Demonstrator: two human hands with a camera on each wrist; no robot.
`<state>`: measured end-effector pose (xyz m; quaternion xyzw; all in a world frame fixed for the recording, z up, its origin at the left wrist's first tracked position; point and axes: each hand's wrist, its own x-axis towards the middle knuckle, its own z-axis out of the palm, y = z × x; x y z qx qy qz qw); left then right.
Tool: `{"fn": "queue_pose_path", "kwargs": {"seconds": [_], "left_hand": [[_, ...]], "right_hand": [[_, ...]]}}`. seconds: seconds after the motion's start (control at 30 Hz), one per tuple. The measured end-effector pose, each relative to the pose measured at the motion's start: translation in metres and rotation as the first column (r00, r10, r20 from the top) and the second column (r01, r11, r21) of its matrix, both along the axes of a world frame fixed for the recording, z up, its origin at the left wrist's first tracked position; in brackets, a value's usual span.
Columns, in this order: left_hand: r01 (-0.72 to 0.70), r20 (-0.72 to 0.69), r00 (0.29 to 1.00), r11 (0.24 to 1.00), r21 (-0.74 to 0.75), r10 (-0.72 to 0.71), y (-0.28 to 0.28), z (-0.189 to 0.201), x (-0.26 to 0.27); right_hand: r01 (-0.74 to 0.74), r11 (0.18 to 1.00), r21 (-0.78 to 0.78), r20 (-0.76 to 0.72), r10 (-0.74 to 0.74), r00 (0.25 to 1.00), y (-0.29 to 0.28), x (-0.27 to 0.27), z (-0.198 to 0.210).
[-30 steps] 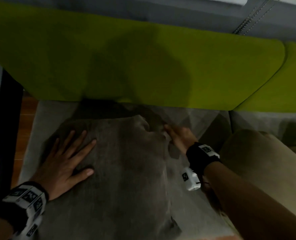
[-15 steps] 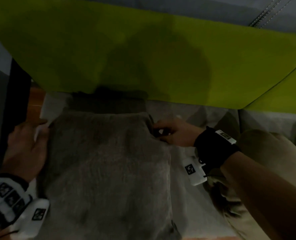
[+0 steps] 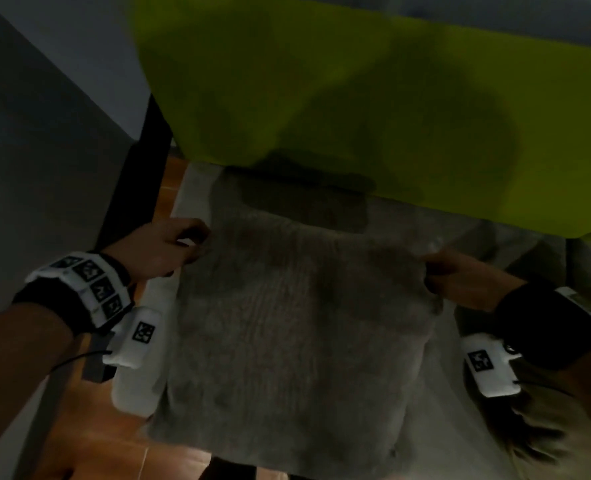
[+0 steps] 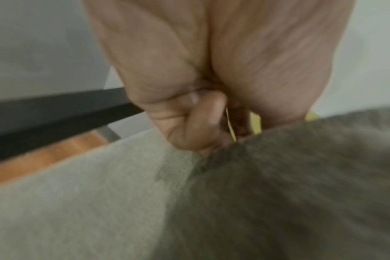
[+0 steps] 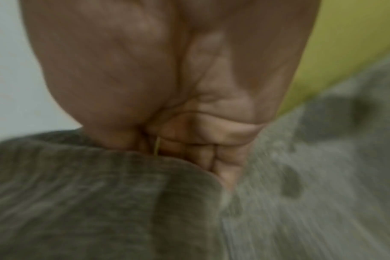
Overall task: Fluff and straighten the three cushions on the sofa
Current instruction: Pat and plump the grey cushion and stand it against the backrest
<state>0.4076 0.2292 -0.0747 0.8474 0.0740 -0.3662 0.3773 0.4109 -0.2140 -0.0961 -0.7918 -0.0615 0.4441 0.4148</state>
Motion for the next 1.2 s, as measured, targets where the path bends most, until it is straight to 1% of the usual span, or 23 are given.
{"fn": "queue_pose_path", "kwargs": {"seconds": [0.07,0.13,0.2,0.27,0.3,0.37,0.43,0.47,0.5,0.53,0.57,0.63,0.7,0.77,0.8,0.87,0.93,0.97,1.03,1.07,1.1,1.17,1.2], "left_hand": [[0.117,-0.004,0.993,0.989,0.086,-0.118,-0.004,0.006,0.002],[0.223,-0.026,0.975,0.964,0.145,-0.221,-0.006,0.010,0.004],[0.325,-0.102,0.945,0.927,0.186,-0.311,-0.001,0.007,0.003],[0.400,-0.134,0.915,0.901,0.167,-0.381,0.001,0.009,0.001],[0.430,-0.125,0.901,0.893,0.132,-0.415,-0.001,0.012,0.000],[0.448,-0.102,0.892,0.891,0.073,-0.441,-0.004,0.017,0.000],[0.474,-0.082,0.880,0.877,0.079,-0.469,-0.004,0.021,-0.002],[0.485,-0.076,0.874,0.871,0.075,-0.480,-0.002,0.022,-0.002],[0.490,-0.077,0.871,0.870,0.055,-0.486,0.000,0.026,-0.003],[0.491,-0.070,0.870,0.871,0.033,-0.488,0.003,0.029,-0.005],[0.487,-0.061,0.872,0.873,0.011,-0.485,0.005,0.031,-0.006],[0.490,-0.023,0.871,0.872,-0.011,-0.490,0.009,0.029,-0.007],[0.571,0.010,0.821,0.821,0.012,-0.571,0.018,0.018,-0.006],[0.636,-0.014,0.772,0.771,0.031,-0.636,0.025,0.010,-0.007],[0.632,-0.012,0.775,0.775,0.026,-0.632,0.027,0.010,-0.009],[0.530,0.025,0.848,0.847,-0.042,-0.530,0.025,0.018,-0.014],[0.353,0.135,0.933,0.924,-0.145,-0.335,0.022,0.025,-0.018],[0.247,0.213,0.955,0.953,-0.175,-0.208,0.022,0.027,-0.017],[0.061,0.346,0.938,0.982,-0.181,0.005,0.027,0.027,-0.012],[0.003,0.366,0.928,0.984,-0.180,0.065,0.028,0.029,-0.010],[-0.037,0.340,0.935,0.979,-0.199,0.104,0.028,0.030,-0.010],[-0.058,0.266,0.956,0.971,-0.230,0.120,0.022,0.032,-0.013],[-0.062,0.203,0.972,0.963,-0.262,0.118,0.020,0.033,-0.016]], "right_hand": [[-0.150,0.969,-0.195,0.051,0.162,0.985,0.007,0.002,0.011],[-0.237,0.918,-0.319,0.046,0.265,0.963,0.020,0.000,0.024],[-0.288,0.889,-0.355,0.026,0.318,0.948,0.027,-0.006,0.034],[-0.303,0.884,-0.356,0.022,0.332,0.943,0.031,-0.017,0.044],[-0.258,0.898,-0.355,0.039,0.290,0.956,0.031,-0.024,0.045],[-0.060,0.939,-0.337,0.112,0.104,0.988,0.026,-0.035,0.046],[0.170,0.934,-0.314,0.255,-0.090,0.963,0.015,-0.044,0.050],[0.303,0.911,-0.279,0.322,-0.209,0.923,0.004,-0.048,0.051],[0.446,0.861,-0.243,0.359,-0.348,0.866,-0.006,-0.051,0.052],[0.583,0.787,-0.202,0.392,-0.481,0.784,-0.014,-0.053,0.056],[0.671,0.721,-0.171,0.431,-0.558,0.709,-0.020,-0.056,0.060],[0.744,0.648,-0.163,0.507,-0.592,0.626,-0.021,-0.063,0.062],[0.797,0.596,-0.096,0.497,-0.666,0.557,-0.008,-0.071,0.059],[0.824,0.564,-0.058,0.498,-0.699,0.513,0.000,-0.076,0.055],[0.833,0.550,-0.058,0.511,-0.701,0.498,0.000,-0.075,0.052],[0.844,0.531,-0.067,0.534,-0.696,0.480,0.000,-0.076,0.050],[0.846,0.529,-0.058,0.535,-0.700,0.474,-0.001,-0.080,0.051],[0.858,0.511,-0.057,0.525,-0.715,0.461,-0.002,-0.082,0.051],[0.858,0.506,-0.084,0.528,-0.708,0.470,-0.004,-0.089,0.048],[0.847,0.521,-0.103,0.549,-0.681,0.485,-0.003,-0.092,0.049],[0.850,0.515,-0.114,0.565,-0.670,0.481,-0.001,-0.094,0.050],[0.869,0.482,-0.116,0.579,-0.678,0.453,-0.001,-0.099,0.048],[0.876,0.469,-0.114,0.580,-0.684,0.442,0.001,-0.100,0.049]]}}
